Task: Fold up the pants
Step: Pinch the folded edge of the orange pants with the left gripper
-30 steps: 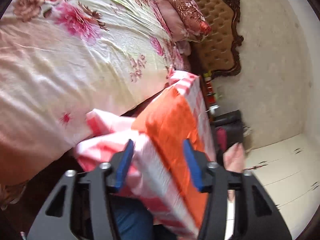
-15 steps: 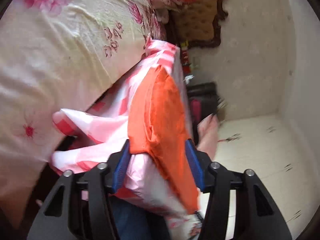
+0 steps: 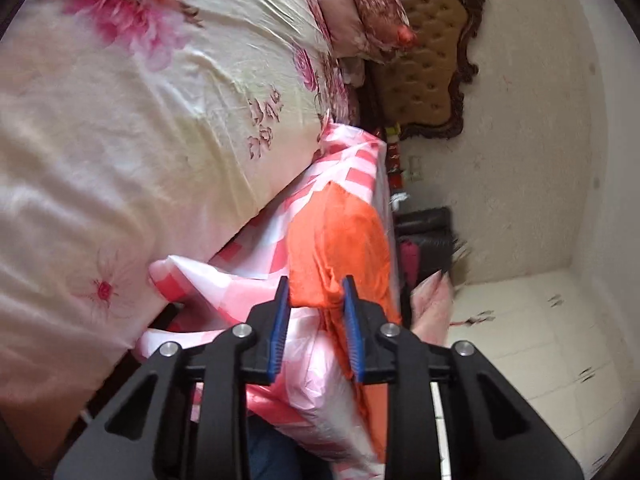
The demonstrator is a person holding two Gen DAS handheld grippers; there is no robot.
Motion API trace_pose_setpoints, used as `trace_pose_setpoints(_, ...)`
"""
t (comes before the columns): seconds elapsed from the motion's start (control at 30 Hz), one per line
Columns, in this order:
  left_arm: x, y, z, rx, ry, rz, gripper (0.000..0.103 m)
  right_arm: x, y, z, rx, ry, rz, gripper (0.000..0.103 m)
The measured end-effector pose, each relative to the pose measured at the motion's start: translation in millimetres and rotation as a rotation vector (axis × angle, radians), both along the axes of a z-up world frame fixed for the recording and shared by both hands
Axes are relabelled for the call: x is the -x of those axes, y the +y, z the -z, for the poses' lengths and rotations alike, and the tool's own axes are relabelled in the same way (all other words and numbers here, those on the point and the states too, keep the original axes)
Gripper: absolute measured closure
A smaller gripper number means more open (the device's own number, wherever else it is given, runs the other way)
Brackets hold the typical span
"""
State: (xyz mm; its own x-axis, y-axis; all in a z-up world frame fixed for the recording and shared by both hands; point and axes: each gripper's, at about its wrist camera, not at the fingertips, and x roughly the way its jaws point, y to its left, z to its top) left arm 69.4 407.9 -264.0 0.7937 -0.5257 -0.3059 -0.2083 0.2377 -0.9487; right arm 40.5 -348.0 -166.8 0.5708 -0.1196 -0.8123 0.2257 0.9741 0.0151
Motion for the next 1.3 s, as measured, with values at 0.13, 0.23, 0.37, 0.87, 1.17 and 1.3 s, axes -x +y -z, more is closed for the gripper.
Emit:
trace_pose_setpoints(0.13,1.7,-1.2,13.4,0.112,-0.005,-0.01,0.063,1.1,0.4,0.0,0.003,-0.001,-0.008,0.03)
trace_pose_setpoints(0.23,2.4,-5.4,23.4,0.163,0.013,-0.005,0.061,1.8,0.6,0.2,0.003,-0.004,-0.006,0.03)
trace_pose_setpoints(0.37,4.6,-12.3,27.2,0.187,0.005,0.018,0.06,3.2,1.2,0.5,0.008,-0.011,-0.002,0.03)
trace_pose_setpoints(0.87,-21.2,-14.2,-6.0,0.014,0.01,0.066,0.09,5.0,1.9,0.4,0.01,-0.02,0.003,0.028)
trace_pose_setpoints(1.17,-34.7,-34.4,-65.2,-0.368,0.094,0.077,0.097,3.4,4.1,-3.4,0.021,-0.007,0.018,0.026)
trace_pose_setpoints(1.3,-34.8,-41.3,-77.7,-0.446,0.111,0.075,0.097,9.8,4.9,-19.4,0.024,-0.057,0.047,0.026)
